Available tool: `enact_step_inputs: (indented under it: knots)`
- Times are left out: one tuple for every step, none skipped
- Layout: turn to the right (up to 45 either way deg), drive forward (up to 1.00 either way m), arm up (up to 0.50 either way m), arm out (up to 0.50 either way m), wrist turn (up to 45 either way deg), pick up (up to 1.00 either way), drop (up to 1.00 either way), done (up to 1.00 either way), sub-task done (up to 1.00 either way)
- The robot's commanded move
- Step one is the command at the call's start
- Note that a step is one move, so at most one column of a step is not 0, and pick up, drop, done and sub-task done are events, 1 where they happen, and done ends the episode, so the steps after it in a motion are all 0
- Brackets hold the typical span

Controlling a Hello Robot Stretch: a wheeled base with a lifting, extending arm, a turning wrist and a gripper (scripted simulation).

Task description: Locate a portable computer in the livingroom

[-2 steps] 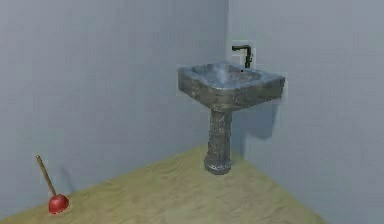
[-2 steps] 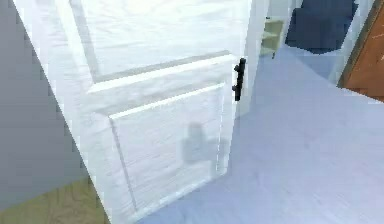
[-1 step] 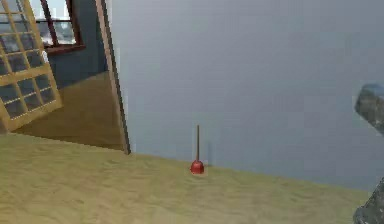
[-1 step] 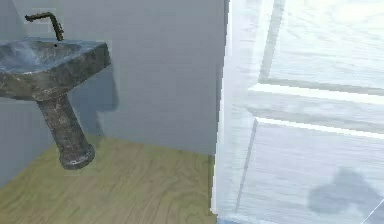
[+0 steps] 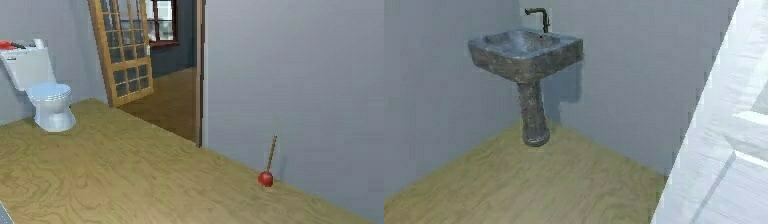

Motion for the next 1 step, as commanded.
enact_step_inputs:
  knots:
    - [0.0,0.95,0.0,0.0,0.0,0.0,0.0,0.0,0.0]
